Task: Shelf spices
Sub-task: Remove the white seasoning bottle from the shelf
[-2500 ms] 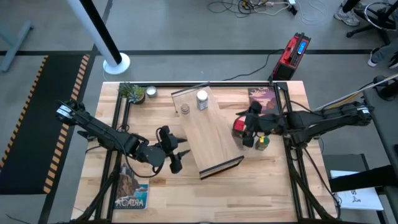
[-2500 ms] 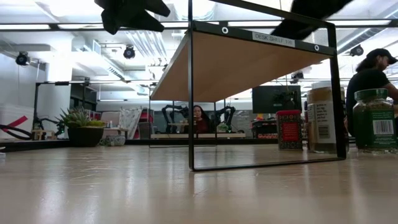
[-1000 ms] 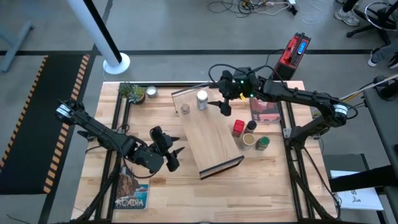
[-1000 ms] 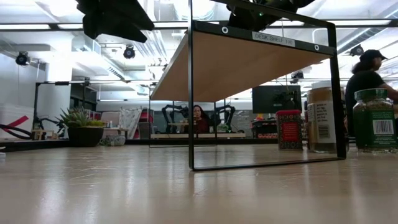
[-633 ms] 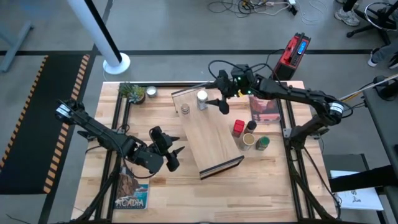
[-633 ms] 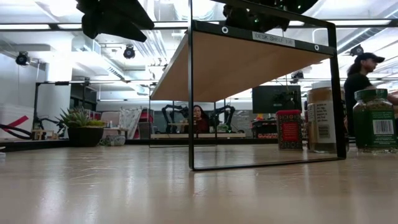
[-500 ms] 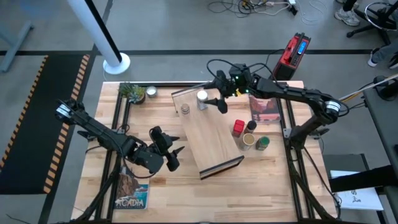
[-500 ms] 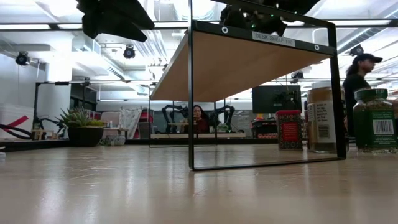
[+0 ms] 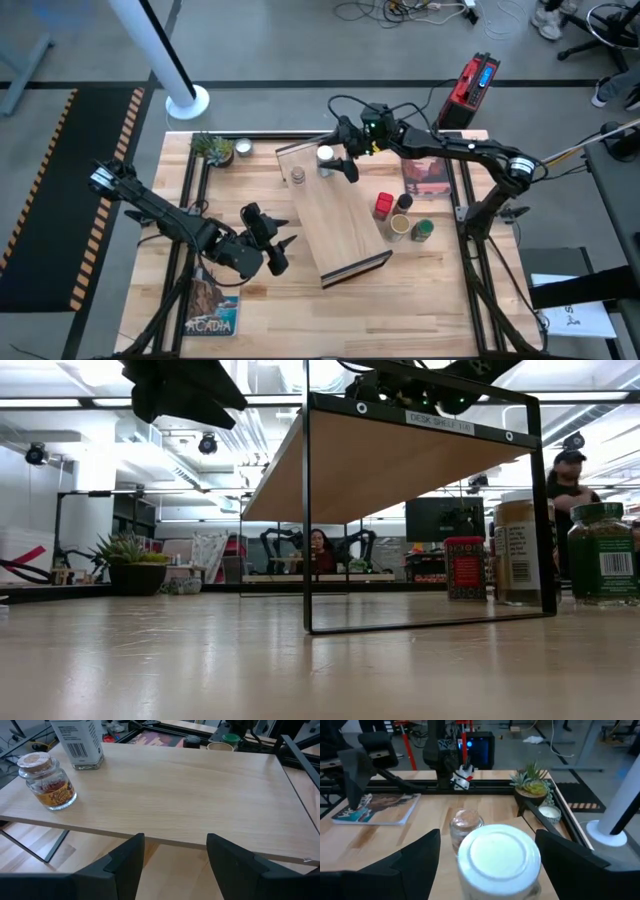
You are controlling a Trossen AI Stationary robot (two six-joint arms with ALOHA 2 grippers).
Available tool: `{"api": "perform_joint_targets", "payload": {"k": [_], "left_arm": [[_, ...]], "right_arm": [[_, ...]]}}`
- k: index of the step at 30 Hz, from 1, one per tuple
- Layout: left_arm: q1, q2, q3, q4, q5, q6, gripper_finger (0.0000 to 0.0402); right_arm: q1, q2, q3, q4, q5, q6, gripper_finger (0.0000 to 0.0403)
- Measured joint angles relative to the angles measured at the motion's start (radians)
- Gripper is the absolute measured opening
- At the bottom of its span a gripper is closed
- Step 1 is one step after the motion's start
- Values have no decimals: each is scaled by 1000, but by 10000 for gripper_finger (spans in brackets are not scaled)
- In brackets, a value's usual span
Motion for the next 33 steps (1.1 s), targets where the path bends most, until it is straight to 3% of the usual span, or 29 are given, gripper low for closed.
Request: {"api": "perform_joint_targets", "payload": {"k": [11,22,33], "left_arm": [[-4,0,-2,-1,3,-10,204],[-17,0,-3,-37,3,-53,204],[-17,1,-16,-39,4,-73,204]], "right_arm": [[0,120,157,-88,-61,-4,254],[0,161,188,-136,-62,-36,165],[-5,122,184,-200,-59,-63,166]]}}
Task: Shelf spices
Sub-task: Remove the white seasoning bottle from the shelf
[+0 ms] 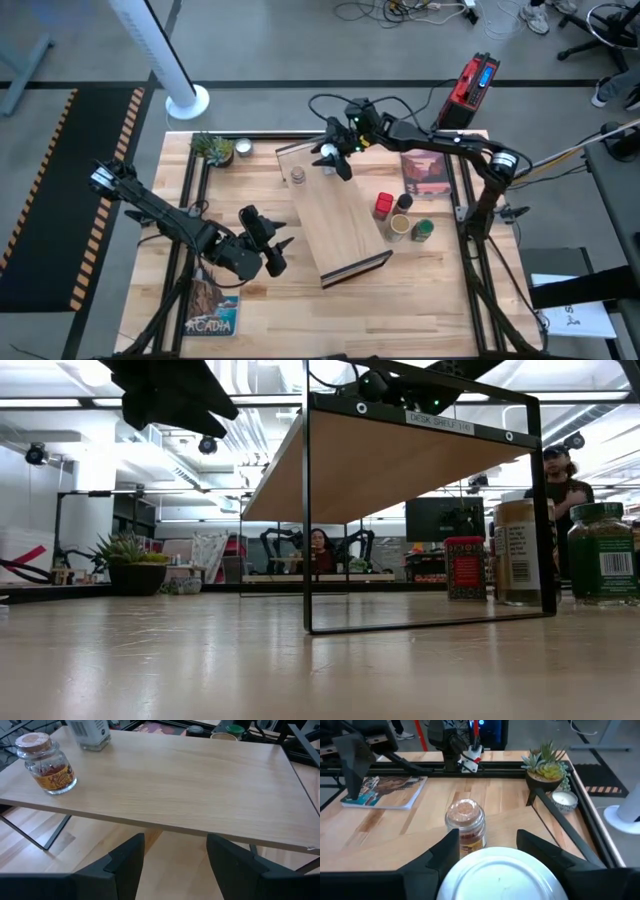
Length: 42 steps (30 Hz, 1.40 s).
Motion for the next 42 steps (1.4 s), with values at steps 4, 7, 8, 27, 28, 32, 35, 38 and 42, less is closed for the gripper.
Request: {"api": "perform_joint_targets", "payload": {"k": [4,7,8,27,28,32,35,38,42], "left_arm": [[-2,0,0,0,0,-3,204],[-2,0,0,0,0,-3,204],[-2,0,0,0,0,-3,204],[-5,-6,-1,2,-18,-2,204],[-5,-6,-1,2,-19,-2,204],[-5,-6,-1,3,-20,2,204],[-5,-6,-1,3,-20,6,204],[-5,-6,-1,3,-20,6,204],[-5,-6,-1,3,-20,6,204]], "right_arm": [[-8,-41,0,-58,3,-34,165],[-15,-67,-1,-89,9,-54,165],[-21,-78,-3,-96,13,-55,165],[-107,-355,-255,-41,35,-50,165],[-107,-369,-283,-18,53,-47,165],[-117,-418,-397,80,99,-33,165],[-135,-446,-474,126,121,-13,165],[-161,-464,-536,169,126,7,165],[-199,-466,-590,190,128,23,165]]}}
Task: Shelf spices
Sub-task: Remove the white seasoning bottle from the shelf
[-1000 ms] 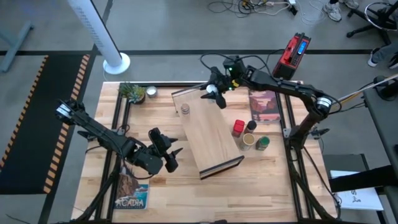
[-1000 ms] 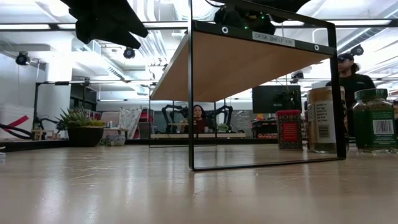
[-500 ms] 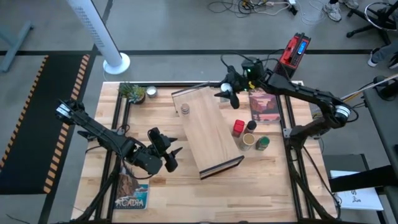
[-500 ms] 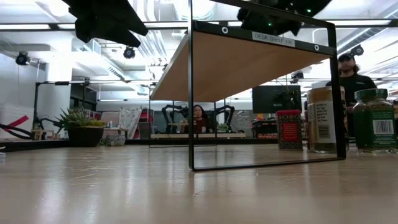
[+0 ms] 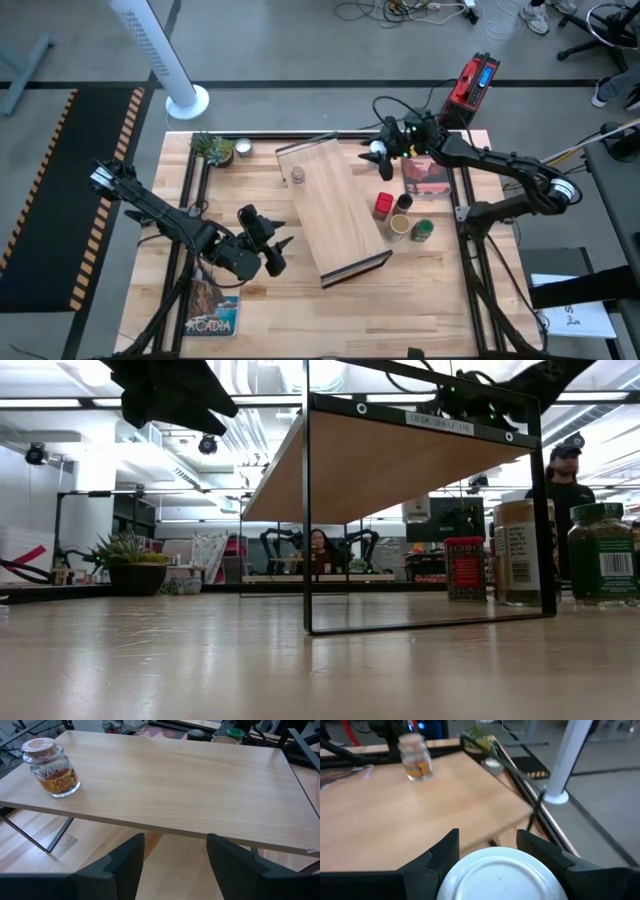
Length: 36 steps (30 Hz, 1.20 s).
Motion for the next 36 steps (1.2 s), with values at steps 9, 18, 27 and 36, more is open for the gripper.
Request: {"api": "perform_joint_targets", "payload": {"k": [9,18,27,36], "left_arm": [[0,0,0,0,0,18,204],[-2,0,0,0,0,18,204],[-3,0,0,0,0,16,204],[-4,-1,0,0,0,16,204]], "right_arm": [[-72,25,-23,16,-7,-31,165],[-156,90,-24,51,-7,-34,165],[-207,210,-52,134,-7,-24,165],[-258,245,-185,412,-7,61,165]]}}
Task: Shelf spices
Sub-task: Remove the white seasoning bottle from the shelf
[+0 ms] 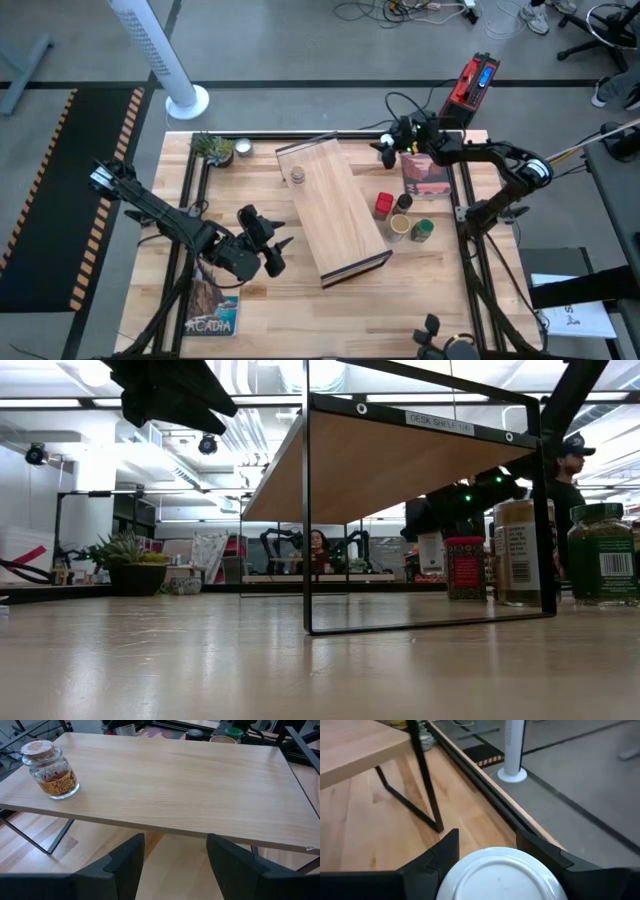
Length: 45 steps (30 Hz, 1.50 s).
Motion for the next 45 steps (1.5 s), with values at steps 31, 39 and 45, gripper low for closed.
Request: {"api": "perform_joint_targets", "payload": {"k": [31,39,45], "left_arm": [[0,0,0,17,-10,36,204],[0,0,0,17,-10,41,204],[0,0,0,16,-9,52,204]], "right_arm": [[-12,-13,-72,16,85,49,165],[-13,64,-57,19,-60,1,165],[-14,114,-13,23,-94,9,165]]}}
